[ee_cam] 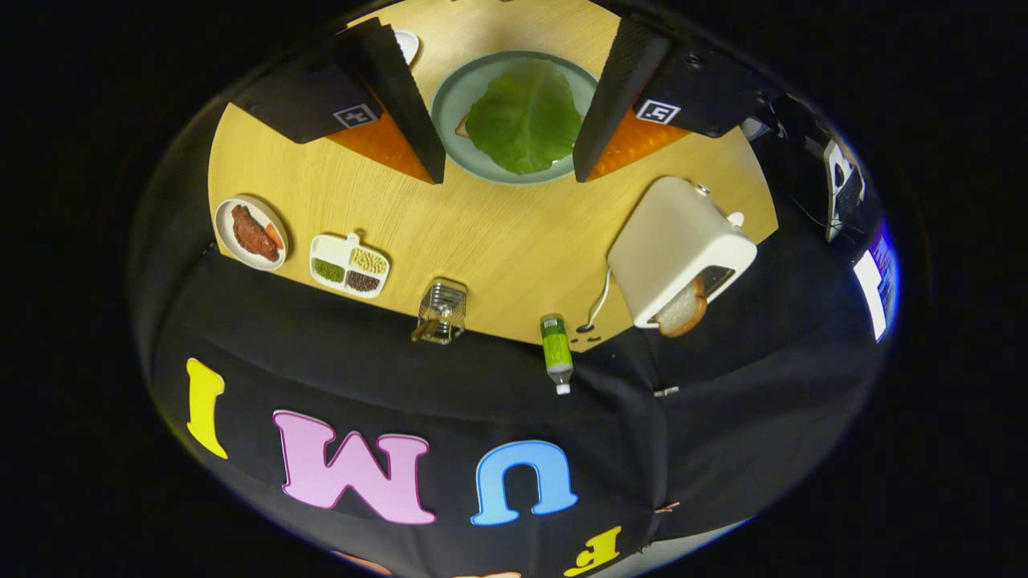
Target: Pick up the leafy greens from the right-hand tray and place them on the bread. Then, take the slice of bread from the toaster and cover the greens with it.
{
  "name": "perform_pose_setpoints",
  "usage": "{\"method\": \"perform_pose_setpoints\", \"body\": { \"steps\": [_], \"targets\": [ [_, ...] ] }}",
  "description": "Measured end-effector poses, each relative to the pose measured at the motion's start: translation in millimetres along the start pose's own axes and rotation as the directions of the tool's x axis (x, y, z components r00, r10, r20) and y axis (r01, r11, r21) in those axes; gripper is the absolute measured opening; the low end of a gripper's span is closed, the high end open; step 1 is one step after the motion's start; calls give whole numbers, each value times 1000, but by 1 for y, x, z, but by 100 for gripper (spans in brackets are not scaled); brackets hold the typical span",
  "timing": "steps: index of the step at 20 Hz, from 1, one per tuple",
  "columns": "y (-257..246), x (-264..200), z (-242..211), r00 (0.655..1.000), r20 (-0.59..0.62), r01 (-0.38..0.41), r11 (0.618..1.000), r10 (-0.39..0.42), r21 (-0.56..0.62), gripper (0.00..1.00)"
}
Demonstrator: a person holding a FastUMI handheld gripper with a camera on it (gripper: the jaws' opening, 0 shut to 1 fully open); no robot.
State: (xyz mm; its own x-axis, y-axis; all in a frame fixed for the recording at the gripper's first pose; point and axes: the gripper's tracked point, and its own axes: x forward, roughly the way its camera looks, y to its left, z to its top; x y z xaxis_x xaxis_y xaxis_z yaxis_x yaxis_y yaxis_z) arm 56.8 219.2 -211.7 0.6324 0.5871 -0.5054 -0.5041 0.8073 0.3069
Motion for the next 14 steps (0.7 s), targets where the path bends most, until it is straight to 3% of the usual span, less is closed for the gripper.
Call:
{"method": "perform_pose_setpoints", "body": {
  "steps": [4,8,10,14],
  "targets": [
    [24,-29,73,982,186,-6,993,27,-115,100],
    [81,-49,146,932,347,2,956,104,-292,99],
    [119,-51,160,923,354,-27,944,150,-328,98],
    [178,-24,170,929,306,-130,957,209,-260,98]
  ]
}}
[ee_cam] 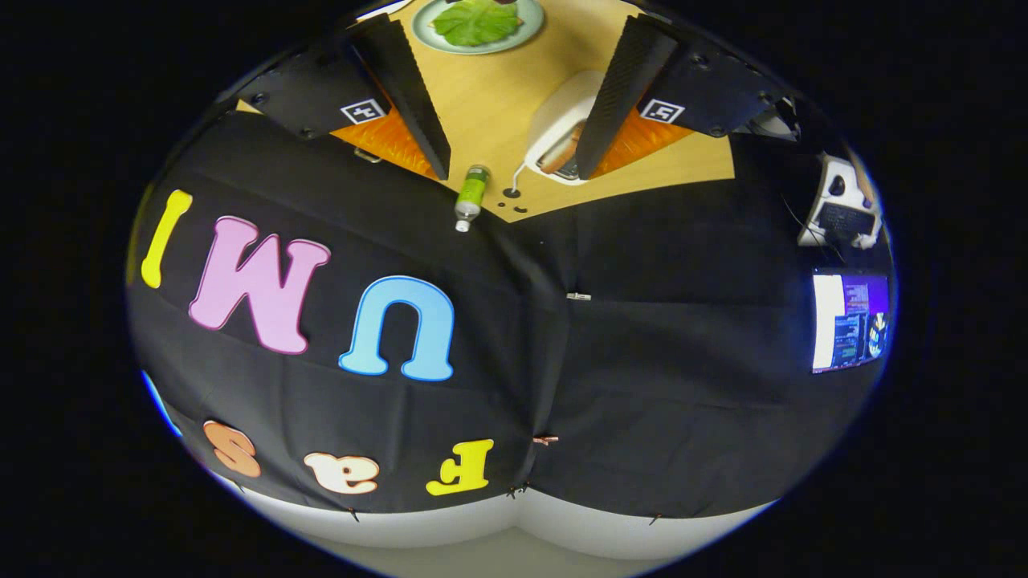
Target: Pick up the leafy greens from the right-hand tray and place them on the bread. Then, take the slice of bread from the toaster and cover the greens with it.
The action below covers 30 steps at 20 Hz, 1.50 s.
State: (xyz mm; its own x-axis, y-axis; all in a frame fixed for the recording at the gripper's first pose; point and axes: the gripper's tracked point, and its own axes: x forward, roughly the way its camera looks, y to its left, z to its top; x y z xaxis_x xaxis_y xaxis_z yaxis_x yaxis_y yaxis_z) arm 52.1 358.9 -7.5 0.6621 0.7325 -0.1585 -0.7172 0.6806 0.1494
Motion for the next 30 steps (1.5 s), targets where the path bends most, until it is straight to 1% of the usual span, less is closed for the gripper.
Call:
{"method": "perform_pose_setpoints", "body": {
  "steps": [3,6,8,10,13,14,15,16,17,19,20,22,24,27,30],
  "targets": [
    [27,39,-10,999,-49,-10,1000,12,27,98],
    [52,77,-39,992,-126,-9,998,16,55,97],
    [54,100,-59,983,-183,37,997,-23,73,95],
    [56,123,-80,969,-241,89,989,-59,115,92],
    [56,152,-107,948,-307,148,969,-82,198,87],
    [57,159,-112,943,-321,163,962,-87,220,79],
    [57,166,-119,936,-341,178,956,-91,234,75],
    [56,171,-126,927,-361,197,950,-101,241,66],
    [52,175,-133,917,-381,227,942,-120,247,60],
    [47,177,-145,896,-417,276,926,-150,258,43],
    [48,178,-148,892,-426,287,917,-150,278,34],
    [53,180,-141,900,-414,278,908,-132,314,16],
    [50,176,-138,906,-402,270,912,-132,308,13],
    [43,168,-123,922,-361,264,910,-141,321,13],
    [35,153,-101,936,-326,247,906,-131,345,13]
  ]
}}
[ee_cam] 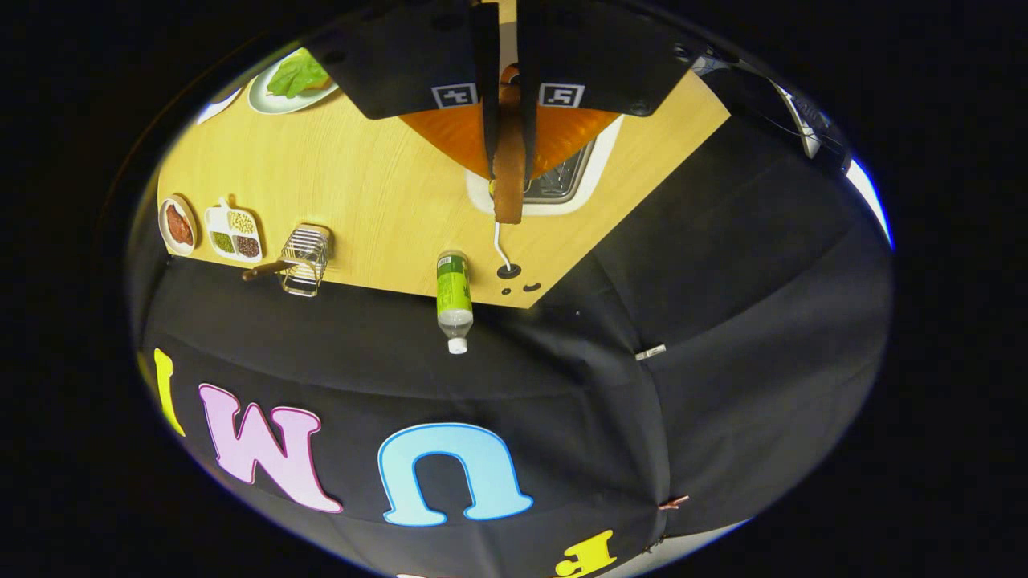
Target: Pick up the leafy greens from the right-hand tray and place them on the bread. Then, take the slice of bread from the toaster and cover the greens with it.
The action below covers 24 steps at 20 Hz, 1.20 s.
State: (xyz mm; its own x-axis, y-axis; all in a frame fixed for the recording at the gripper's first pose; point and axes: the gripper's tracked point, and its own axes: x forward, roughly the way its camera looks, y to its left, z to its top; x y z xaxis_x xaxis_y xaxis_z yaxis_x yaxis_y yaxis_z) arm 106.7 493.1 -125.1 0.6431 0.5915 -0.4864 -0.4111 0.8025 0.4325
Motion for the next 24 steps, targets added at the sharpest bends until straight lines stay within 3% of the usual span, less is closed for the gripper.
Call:
{"method": "perform_pose_setpoints", "body": {
  "steps": [5,11,18,24],
  "targets": [
    [-28,-50,39,997,80,-6,1000,4,19,13],
    [-110,-115,55,982,153,104,994,-107,26,13],
    [-198,-149,-8,965,99,231,965,-244,126,13],
    [-221,-131,-86,962,19,261,935,-273,240,13]
  ]
}}
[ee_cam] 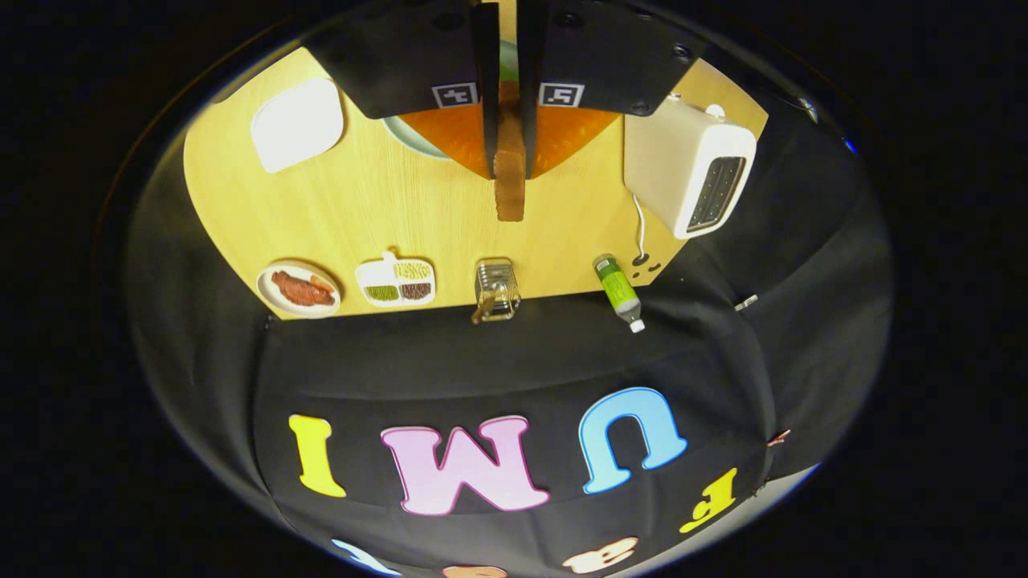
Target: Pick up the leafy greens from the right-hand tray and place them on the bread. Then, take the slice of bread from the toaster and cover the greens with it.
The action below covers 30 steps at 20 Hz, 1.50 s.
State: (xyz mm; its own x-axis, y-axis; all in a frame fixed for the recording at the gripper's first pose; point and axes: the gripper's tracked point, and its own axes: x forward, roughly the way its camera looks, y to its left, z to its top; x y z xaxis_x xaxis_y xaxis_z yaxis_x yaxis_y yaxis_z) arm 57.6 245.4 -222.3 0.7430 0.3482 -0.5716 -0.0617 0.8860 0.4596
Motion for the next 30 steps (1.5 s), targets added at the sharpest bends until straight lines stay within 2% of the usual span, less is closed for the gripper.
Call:
{"method": "perform_pose_setpoints", "body": {
  "steps": [6,8,16,20,26,27,28,30],
  "targets": [
    [5,25,-52,998,-49,-36,981,46,190,13],
    [-9,31,-60,998,-59,-6,977,19,211,13],
    [-69,42,-93,989,-112,112,989,-101,93,13],
    [-77,47,-103,986,-117,121,991,-115,49,14],
    [-89,49,-106,981,-101,164,985,-168,-46,33],
    [-96,51,-106,975,-100,191,979,-197,-64,39],
    [-101,51,-107,971,-103,207,975,-215,-86,55],
    [-106,49,-103,970,-86,217,970,-227,-112,73]
  ]
}}
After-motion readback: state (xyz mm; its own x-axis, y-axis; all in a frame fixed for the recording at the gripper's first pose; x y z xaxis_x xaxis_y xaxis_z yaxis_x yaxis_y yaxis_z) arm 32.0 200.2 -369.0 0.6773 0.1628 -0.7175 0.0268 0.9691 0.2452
